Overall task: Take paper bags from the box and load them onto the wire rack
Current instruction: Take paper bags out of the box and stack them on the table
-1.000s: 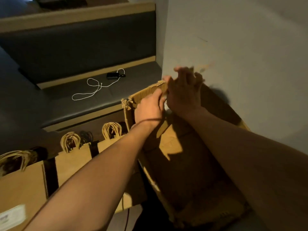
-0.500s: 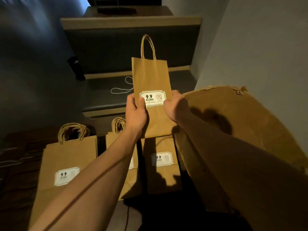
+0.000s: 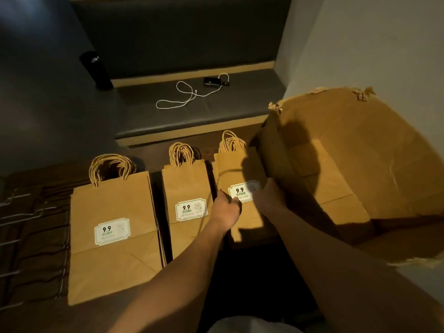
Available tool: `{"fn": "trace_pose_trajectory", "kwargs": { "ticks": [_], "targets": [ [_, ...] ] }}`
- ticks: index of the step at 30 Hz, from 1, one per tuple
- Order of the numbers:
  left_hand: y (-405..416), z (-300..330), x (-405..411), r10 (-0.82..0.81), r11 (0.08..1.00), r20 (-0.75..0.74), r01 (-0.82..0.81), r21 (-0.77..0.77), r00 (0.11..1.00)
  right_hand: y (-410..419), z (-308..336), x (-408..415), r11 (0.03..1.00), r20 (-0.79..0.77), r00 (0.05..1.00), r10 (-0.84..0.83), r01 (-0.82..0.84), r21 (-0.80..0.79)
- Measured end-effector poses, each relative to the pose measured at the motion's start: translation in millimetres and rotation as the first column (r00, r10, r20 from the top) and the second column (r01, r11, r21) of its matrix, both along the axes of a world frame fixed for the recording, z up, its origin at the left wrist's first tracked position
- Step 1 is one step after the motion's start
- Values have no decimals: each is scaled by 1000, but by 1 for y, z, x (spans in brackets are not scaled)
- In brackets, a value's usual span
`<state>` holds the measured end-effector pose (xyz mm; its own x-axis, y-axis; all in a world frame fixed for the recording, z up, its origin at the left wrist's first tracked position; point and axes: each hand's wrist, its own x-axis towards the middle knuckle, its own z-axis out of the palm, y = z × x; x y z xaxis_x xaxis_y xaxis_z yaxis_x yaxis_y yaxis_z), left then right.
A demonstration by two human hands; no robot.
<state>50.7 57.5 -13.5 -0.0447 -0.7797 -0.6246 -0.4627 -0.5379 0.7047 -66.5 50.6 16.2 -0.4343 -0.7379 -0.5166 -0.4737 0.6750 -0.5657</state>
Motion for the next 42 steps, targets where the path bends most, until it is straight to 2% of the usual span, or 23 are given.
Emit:
{"fn": "trace_pose_trajectory", "kwargs": {
  "ticks": [5, 10, 14, 16, 19, 21, 24, 27, 30, 33, 37, 42],
  "targets": [
    [5, -9, -2, 9, 996, -44, -5, 94, 999, -2, -21, -2, 996, -70, 997, 17, -11, 90],
    [1, -19, -11, 114, 981, -81, -99, 164, 990, -9, -29, -7, 988, -88, 991, 105, -94, 120],
    [-1, -10, -16, 59, 993, 133, -71, 91, 989, -16, -21, 1, 979, -147, 977, 156, -133, 152],
    [-4, -5, -13, 98, 991, 158, -110, 70, 983, -21, -15, 15, 977, -168, 967, 192, -173, 122],
    [-8, 1, 1, 153, 988, 173, -155, -1, 973, -23, -6, 42, 943, -183, 926, 331, -330, 36],
    [-10, 5, 16, 204, 978, 148, -194, -80, 968, -25, -1, 60, 920, -129, 914, 385, -392, -28],
    [-6, 6, 57, 319, 943, 101, -305, -130, 942, -21, 4, 92, 897, -39, 897, 441, -442, -26],
    [2, 5, 113, 426, 901, 158, -402, -162, 891, -12, 3, 132, 870, 48, 869, 492, -493, -4],
    [12, 1, 168, 530, 848, 248, -504, -165, 811, -6, -10, 173, 861, 127, 857, 500, -507, 37],
    [22, -13, 226, 523, 847, 379, -516, -130, 763, 1, -19, 212, 873, 182, 871, 457, -478, 97],
    [41, -24, 277, 456, 859, 457, -512, 0, 764, 16, -25, 244, 869, 181, 893, 413, -446, 213],
    [47, -36, 312, 438, 834, 447, -538, 122, 780, 24, -29, 266, 913, 163, 934, 319, -349, 211]
  ]
}}
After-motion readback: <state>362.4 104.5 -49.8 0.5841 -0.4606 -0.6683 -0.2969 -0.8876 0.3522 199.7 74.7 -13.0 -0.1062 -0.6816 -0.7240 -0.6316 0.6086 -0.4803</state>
